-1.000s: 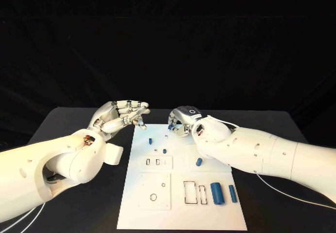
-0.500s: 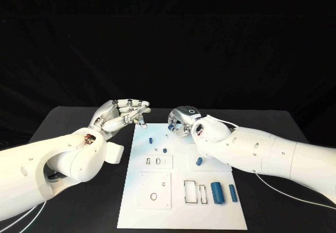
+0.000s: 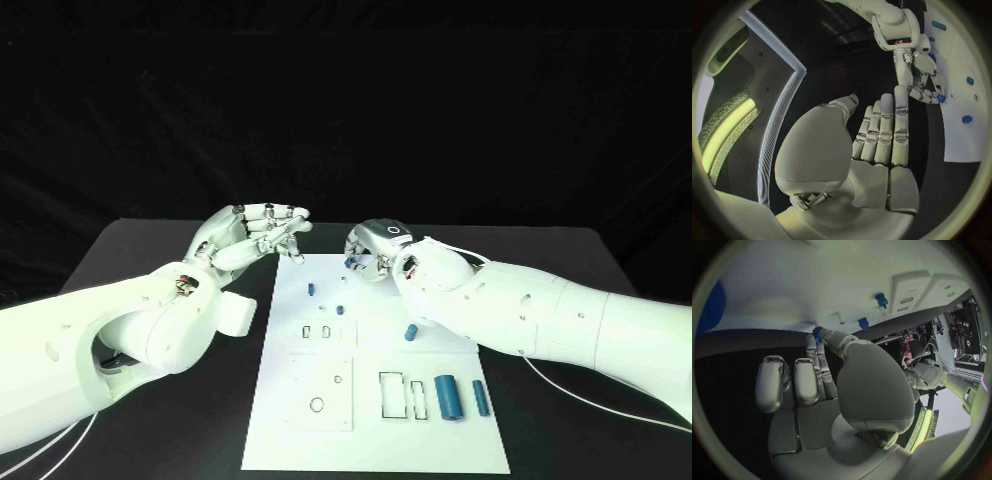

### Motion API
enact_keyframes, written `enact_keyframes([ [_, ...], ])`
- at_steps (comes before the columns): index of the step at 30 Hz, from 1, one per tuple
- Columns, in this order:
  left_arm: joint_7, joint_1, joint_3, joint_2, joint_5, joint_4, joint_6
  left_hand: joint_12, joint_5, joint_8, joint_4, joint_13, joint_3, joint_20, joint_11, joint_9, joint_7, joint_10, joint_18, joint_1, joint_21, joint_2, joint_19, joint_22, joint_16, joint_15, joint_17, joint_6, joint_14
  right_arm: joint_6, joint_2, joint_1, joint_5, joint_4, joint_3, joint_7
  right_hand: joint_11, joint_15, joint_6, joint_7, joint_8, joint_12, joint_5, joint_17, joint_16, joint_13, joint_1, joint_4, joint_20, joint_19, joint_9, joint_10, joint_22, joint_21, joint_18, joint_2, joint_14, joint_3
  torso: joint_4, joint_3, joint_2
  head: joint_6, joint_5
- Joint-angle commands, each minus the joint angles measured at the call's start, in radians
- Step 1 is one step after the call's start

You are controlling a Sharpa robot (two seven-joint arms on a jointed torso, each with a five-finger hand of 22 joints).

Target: Assemble the parts on the task board

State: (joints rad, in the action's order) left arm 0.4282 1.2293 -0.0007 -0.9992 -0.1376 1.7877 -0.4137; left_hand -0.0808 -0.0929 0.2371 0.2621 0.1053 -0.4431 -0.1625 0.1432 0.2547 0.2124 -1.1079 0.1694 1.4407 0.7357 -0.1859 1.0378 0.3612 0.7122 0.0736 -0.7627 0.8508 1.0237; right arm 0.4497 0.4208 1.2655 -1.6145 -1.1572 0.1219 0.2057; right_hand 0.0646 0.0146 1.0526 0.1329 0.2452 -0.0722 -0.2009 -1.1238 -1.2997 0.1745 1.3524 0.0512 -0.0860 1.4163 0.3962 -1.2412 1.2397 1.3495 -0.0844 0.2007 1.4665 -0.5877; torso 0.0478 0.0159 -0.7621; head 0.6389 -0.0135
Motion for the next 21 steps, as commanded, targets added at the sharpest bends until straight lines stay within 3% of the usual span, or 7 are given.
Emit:
enact_keyframes([
  [1,0.006,0.002,0.001,0.003,0.001,0.001,0.022,0.005,0.004,-0.004,0.0,0.001,-0.006,0.003,0.001,0.001,-0.001,0.008,0.011,0.0,0.004,-0.001,-0.007,0.001,0.005,-0.001,-0.002,-0.006,-0.007,-0.025,-0.009,-0.002,-0.001,0.006,0.001,0.003,0.01,-0.006,-0.024,0.007,-0.008,0.011,0.007,0.012,0.001,-0.003,-0.017,0.0,-0.007,-0.014,0.003,0.027,-0.023,-0.019,0.011,0.013,0.022,-0.005,-0.001,0.0001,-0.001,-0.001,0.0],
  [11,0.006,0.004,0.001,0.001,0.001,0.003,0.024,0.005,0.004,-0.004,0.0,0.001,-0.006,0.003,0.001,0.001,-0.001,0.008,0.011,0.0,0.004,-0.001,-0.007,0.001,0.005,-0.001,-0.002,-0.006,-0.007,0.0,-0.017,-0.002,-0.004,0.015,0.001,0.021,0.039,-0.029,-0.078,0.027,-0.042,0.01,0.027,0.103,0.056,-0.038,-0.028,0.004,-0.028,-0.073,0.011,0.152,-0.135,-0.109,-0.012,0.039,-0.006,-0.018,-0.001,0.0003,-0.003,0.002,0.003],
  [21,0.005,0.005,0.001,0.001,0.002,0.002,0.025,0.005,0.004,-0.004,-0.001,0.001,-0.007,0.003,0.002,0.002,-0.001,0.009,0.012,-0.001,0.008,-0.001,-0.011,0.004,0.006,0.0,-0.002,-0.006,-0.008,0.003,-0.003,-0.002,-0.002,-0.002,0.001,0.019,0.04,-0.031,-0.101,0.026,-0.06,0.005,0.032,0.149,0.088,-0.052,-0.033,0.005,-0.032,-0.101,0.012,0.185,-0.193,-0.16,-0.024,0.054,-0.019,0.009,-0.002,0.0005,-0.002,0.003,0.002],
])
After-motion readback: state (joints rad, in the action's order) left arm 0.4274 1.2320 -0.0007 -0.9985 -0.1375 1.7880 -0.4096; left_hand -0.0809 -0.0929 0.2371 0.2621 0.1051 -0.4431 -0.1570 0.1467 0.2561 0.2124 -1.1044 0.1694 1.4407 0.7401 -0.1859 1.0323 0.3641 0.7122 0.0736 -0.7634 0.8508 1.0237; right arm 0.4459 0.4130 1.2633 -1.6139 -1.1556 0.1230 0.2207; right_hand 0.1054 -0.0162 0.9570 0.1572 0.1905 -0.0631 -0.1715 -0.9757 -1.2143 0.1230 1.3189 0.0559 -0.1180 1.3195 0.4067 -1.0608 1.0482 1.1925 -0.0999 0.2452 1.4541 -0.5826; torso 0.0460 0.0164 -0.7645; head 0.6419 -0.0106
